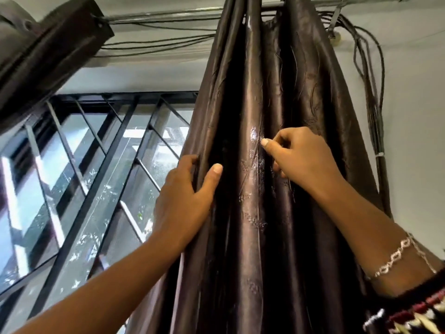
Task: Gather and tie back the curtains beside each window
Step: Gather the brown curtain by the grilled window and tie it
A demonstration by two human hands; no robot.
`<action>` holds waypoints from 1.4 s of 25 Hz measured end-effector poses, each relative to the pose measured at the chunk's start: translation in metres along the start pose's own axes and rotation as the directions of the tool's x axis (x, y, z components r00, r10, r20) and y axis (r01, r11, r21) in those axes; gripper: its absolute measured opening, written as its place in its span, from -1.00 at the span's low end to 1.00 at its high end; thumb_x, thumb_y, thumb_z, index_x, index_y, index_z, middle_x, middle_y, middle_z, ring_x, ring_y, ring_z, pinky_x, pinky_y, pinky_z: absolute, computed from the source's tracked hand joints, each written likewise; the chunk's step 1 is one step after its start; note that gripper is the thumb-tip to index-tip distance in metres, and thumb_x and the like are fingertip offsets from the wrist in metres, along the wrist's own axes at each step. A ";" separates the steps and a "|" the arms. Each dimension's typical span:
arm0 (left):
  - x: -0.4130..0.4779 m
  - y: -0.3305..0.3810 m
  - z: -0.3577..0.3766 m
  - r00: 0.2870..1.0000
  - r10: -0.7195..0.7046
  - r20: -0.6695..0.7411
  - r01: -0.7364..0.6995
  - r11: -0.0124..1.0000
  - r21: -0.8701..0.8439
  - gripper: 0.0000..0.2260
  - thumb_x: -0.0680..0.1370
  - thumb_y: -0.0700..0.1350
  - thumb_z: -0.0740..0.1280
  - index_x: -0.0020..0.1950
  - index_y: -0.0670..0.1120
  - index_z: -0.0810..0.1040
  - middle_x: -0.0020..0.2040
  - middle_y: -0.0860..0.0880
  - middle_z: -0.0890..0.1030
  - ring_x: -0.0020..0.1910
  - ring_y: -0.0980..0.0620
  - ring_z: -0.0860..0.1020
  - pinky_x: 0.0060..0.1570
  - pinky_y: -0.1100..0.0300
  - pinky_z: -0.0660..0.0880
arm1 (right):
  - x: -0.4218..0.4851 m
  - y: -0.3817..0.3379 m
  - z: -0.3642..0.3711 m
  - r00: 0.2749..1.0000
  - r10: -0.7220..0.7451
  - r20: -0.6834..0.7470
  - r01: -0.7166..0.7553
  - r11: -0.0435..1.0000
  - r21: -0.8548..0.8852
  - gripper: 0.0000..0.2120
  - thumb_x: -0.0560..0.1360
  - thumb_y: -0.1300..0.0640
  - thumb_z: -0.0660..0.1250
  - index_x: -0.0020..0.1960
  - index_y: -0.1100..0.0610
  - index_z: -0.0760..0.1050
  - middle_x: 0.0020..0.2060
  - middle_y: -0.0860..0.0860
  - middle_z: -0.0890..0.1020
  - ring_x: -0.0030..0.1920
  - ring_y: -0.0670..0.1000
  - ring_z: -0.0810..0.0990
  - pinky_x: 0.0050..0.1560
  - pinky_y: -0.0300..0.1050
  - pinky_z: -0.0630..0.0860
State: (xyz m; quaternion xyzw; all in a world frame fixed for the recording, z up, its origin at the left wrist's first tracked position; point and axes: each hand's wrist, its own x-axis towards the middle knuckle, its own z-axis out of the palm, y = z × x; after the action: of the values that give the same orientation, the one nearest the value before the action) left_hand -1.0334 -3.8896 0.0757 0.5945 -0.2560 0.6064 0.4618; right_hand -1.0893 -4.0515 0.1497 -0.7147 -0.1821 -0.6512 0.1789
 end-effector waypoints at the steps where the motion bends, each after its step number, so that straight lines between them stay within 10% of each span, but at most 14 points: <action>1: -0.008 -0.001 -0.001 0.999 0.034 0.034 -0.037 0.997 0.070 -0.59 0.46 0.26 0.23 0.24 0.12 0.39 0.21 -0.03 0.51 0.16 -0.07 0.51 0.14 -0.06 0.46 | -0.009 -0.002 0.001 1.000 0.006 -0.014 -0.006 1.000 0.004 -0.71 0.50 -0.07 0.25 -0.26 0.11 0.49 -0.39 0.07 0.62 -0.34 0.10 0.61 -0.15 0.07 0.59; 5: -0.035 -0.002 -0.005 0.985 -0.076 0.154 0.023 0.946 0.323 -0.66 0.48 0.15 0.22 0.18 0.05 0.47 0.41 -0.08 0.30 0.34 -0.10 0.36 0.17 0.03 0.38 | -0.039 -0.011 0.003 0.999 0.035 -0.023 -0.035 0.999 0.029 -0.74 0.49 -0.07 0.26 -0.26 0.08 0.47 -0.41 0.06 0.62 -0.37 0.09 0.60 -0.17 0.05 0.59; 14: -0.079 -0.043 -0.021 0.860 -0.384 0.337 0.304 0.914 0.267 -0.78 0.48 -0.04 0.30 0.00 -0.16 0.58 0.01 -0.16 0.56 0.04 -0.20 0.52 -0.02 0.02 0.48 | -0.136 -0.022 0.020 0.960 0.265 0.092 -0.273 0.957 0.094 -0.75 0.47 -0.04 0.30 -0.28 0.10 0.49 -0.42 0.07 0.61 -0.36 0.07 0.60 -0.19 0.01 0.58; 18: -0.115 -0.056 -0.041 0.898 -0.314 0.309 0.251 0.941 0.229 -0.85 0.51 -0.13 0.30 -0.14 -0.21 0.58 -0.39 0.06 0.43 -0.36 0.05 0.49 -0.42 0.26 0.25 | -0.200 -0.028 0.040 0.908 0.371 0.193 -0.364 0.928 -0.073 -0.64 0.41 -0.29 0.22 -0.13 0.02 0.43 -0.40 -0.08 0.55 -0.35 -0.10 0.55 -0.35 -0.17 0.41; 21: -0.147 -0.070 -0.053 0.856 -0.370 0.362 0.307 0.926 0.220 -0.85 0.50 -0.17 0.31 -0.18 -0.25 0.59 -0.34 -0.07 0.56 -0.24 -0.14 0.56 -0.34 0.18 0.26 | -0.243 -0.032 0.058 0.871 0.429 0.238 -0.353 0.885 -0.303 -0.50 0.39 -0.38 0.15 -0.11 0.07 0.38 -0.34 -0.05 0.52 -0.29 0.04 0.51 -0.32 -0.12 0.38; 26: -0.204 -0.079 -0.065 0.838 -0.409 0.362 0.364 0.912 0.189 -0.84 0.49 -0.26 0.31 0.00 -0.29 0.60 0.04 -0.20 0.56 0.03 -0.18 0.54 -0.04 0.21 0.36 | -0.304 -0.052 0.077 0.804 0.515 0.297 -0.358 0.818 -0.451 -0.64 0.52 -0.15 0.19 -0.30 0.09 0.33 -0.44 -0.09 0.38 -0.34 0.07 0.47 -0.39 -0.16 0.26; 30: -0.233 -0.069 -0.075 0.872 -0.331 0.361 0.316 0.943 0.102 -0.86 0.52 -0.26 0.28 -0.02 -0.28 0.60 0.02 -0.17 0.54 -0.03 -0.13 0.55 -0.11 0.38 0.30 | -0.340 -0.071 0.087 0.812 0.494 0.312 -0.302 0.812 -0.499 -0.71 0.55 -0.06 0.16 -0.06 0.14 0.50 -0.16 0.06 0.61 -0.10 0.13 0.59 -0.25 -0.11 0.35; 35: -0.242 -0.049 -0.073 0.884 -0.278 0.375 0.286 0.958 0.037 -0.64 0.48 0.09 0.34 -0.07 -0.23 0.61 -0.05 -0.11 0.55 -0.09 -0.07 0.57 -0.10 0.18 0.46 | -0.350 -0.092 0.096 0.869 0.382 0.315 -0.313 0.917 -0.248 -0.93 0.42 0.23 0.33 -0.18 0.23 0.57 -0.33 0.15 0.64 -0.33 0.19 0.59 -0.39 -0.09 0.38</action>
State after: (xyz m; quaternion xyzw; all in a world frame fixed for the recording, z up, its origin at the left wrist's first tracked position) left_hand -1.0591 -3.8668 -0.1791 0.7261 -0.2563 0.4050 0.4929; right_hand -1.0820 -3.9337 -0.2057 -0.8557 -0.0167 -0.4815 0.1888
